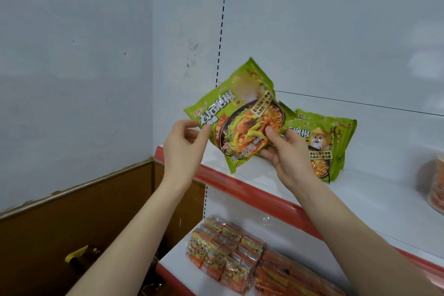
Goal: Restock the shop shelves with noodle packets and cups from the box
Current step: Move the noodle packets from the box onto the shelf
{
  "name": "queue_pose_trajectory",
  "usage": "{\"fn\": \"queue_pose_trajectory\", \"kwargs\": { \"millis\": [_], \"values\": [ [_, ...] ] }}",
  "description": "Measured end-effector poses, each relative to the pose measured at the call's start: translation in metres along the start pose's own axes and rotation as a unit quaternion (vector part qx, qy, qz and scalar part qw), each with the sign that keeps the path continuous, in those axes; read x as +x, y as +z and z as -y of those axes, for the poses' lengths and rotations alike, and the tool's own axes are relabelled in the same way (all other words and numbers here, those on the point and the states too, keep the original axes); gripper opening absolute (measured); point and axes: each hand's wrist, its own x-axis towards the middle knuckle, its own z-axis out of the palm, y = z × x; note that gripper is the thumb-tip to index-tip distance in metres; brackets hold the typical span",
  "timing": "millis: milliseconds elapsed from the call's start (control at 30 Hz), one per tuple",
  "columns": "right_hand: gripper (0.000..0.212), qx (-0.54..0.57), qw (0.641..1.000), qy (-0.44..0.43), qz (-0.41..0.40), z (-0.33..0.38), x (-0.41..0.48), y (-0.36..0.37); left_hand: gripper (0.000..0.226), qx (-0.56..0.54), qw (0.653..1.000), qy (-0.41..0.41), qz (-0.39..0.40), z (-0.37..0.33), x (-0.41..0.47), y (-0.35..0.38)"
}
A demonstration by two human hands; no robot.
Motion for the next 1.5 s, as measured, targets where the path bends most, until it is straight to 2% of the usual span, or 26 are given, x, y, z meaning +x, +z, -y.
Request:
{"fn": "queue_pose_trajectory", "kwargs": {
  "millis": [67, 133, 233, 367, 500, 600, 667, 733, 833, 933, 1000, 1067, 1133, 1200, 1300, 1500],
  "values": [
    [0.017, 0.071, 0.997, 0.027, 0.006, -0.002, 0.001, 0.003, 0.049, -0.012, 0.996, -0.081, 0.028, 0.008, -0.005, 0.002],
    [0.017, 0.109, 0.993, 0.043, 0.018, -0.005, 0.001, 0.008, 0.058, -0.081, 0.984, -0.141, 0.078, 0.007, -0.010, 0.006],
    [0.016, 0.116, 0.990, 0.070, 0.032, -0.012, 0.002, 0.011, 0.042, -0.168, 0.968, -0.141, 0.122, 0.005, -0.012, 0.013],
    [0.017, 0.034, 0.992, 0.108, 0.058, -0.004, 0.011, -0.003, 0.031, -0.190, 0.966, -0.119, 0.131, 0.011, -0.005, 0.006],
    [0.042, -0.129, 0.991, 0.047, 0.004, 0.016, 0.037, -0.022, 0.030, -0.125, 0.972, -0.108, 0.167, 0.022, 0.010, -0.008],
    [0.060, -0.322, 0.946, -0.017, 0.017, 0.021, 0.056, -0.020, 0.034, -0.099, 0.965, -0.103, 0.220, 0.027, 0.019, -0.011],
    [0.064, -0.397, 0.915, -0.044, 0.050, 0.023, 0.066, -0.015, 0.032, -0.091, 0.961, -0.094, 0.245, 0.029, 0.023, -0.009],
    [0.056, -0.376, 0.922, -0.018, 0.092, 0.024, 0.076, -0.011, 0.032, -0.090, 0.962, -0.091, 0.242, 0.033, 0.029, -0.007],
    [0.033, -0.348, 0.933, -0.011, 0.090, 0.023, 0.091, -0.007, 0.041, -0.068, 0.976, -0.088, 0.190, 0.040, 0.040, 0.000],
    [0.016, -0.344, 0.937, -0.041, 0.051, 0.016, 0.110, 0.001, 0.058, 0.058, 0.994, -0.047, 0.086, 0.054, 0.049, 0.014],
    [0.012, -0.329, 0.942, -0.069, 0.015, 0.010, 0.124, 0.009, 0.060, 0.138, 0.989, 0.015, 0.047, 0.062, 0.047, 0.021],
    [0.014, -0.339, 0.935, -0.103, -0.025, 0.002, 0.143, 0.018, 0.056, 0.234, 0.966, 0.071, 0.079, 0.076, 0.044, 0.028],
    [0.021, -0.362, 0.922, -0.131, -0.047, -0.008, 0.164, 0.030, 0.050, 0.334, 0.923, 0.102, 0.163, 0.095, 0.041, 0.034],
    [0.027, -0.378, 0.914, -0.139, -0.051, -0.018, 0.183, 0.041, 0.054, 0.361, 0.899, 0.115, 0.221, 0.111, 0.041, 0.037],
    [0.031, -0.408, 0.902, -0.134, -0.048, -0.035, 0.210, 0.051, 0.072, 0.352, 0.902, 0.129, 0.215, 0.129, 0.044, 0.039],
    [0.031, -0.497, 0.861, -0.107, 0.003, -0.068, 0.228, 0.047, 0.061, 0.331, 0.910, 0.114, 0.220, 0.137, 0.047, 0.040]
  ]
}}
